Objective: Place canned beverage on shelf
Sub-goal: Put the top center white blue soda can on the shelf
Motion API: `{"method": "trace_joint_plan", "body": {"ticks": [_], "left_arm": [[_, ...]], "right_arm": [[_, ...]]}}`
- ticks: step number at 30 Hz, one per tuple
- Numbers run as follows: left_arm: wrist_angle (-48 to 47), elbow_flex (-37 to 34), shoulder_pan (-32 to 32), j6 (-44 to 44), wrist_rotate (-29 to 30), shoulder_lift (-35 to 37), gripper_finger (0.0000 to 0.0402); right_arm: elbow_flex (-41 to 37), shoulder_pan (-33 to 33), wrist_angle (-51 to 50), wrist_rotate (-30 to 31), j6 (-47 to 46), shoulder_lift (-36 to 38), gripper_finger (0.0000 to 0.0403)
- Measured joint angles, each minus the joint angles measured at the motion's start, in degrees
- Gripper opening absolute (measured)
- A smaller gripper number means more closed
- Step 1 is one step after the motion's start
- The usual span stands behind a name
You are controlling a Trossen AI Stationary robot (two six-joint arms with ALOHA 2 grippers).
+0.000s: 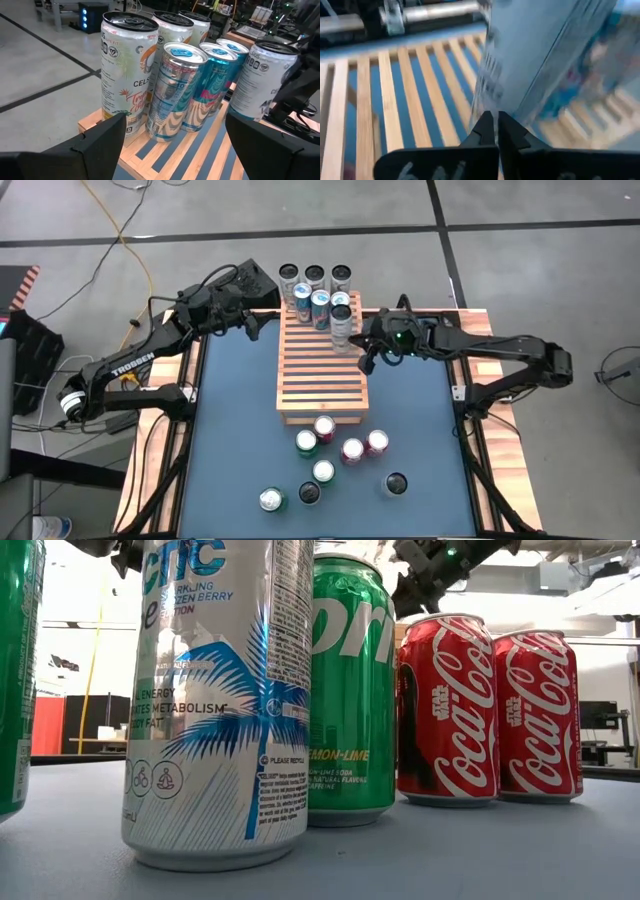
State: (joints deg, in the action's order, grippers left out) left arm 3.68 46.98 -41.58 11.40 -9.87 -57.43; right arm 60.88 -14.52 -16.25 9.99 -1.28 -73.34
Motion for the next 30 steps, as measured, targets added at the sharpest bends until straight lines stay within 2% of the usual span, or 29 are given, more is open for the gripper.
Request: {"method": "trace_joint_plan", "body": {"ticks": [9,12,18,25,30], "left_arm": [[0.28,0.00,0.00,0.48,-1.59,0.00,0.0328],[3.83,0.00,0.14,0.00,-4.89,0.00,0.0328],[8.95,0.00,0.89,-0.07,-4.66,0.00,0.0328],[10.42,0.00,0.90,0.71,-3.26,-2.12,0.0328],[11.02,0.00,0.98,2.43,-3.16,-3.89,0.0328]], "right_arm": [[2.39,0.95,-1.68,0.34,0.47,1.77,0.0015],[3.14,0.98,-3.24,0.42,0.70,3.60,0.0015],[3.46,1.31,-8.12,-2.38,0.12,7.14,0.0015],[3.44,3.73,-7.64,-3.34,3.11,2.97,0.0008],[3.35,2.39,-5.43,-3.42,4.65,0.39,0.0001]]}}
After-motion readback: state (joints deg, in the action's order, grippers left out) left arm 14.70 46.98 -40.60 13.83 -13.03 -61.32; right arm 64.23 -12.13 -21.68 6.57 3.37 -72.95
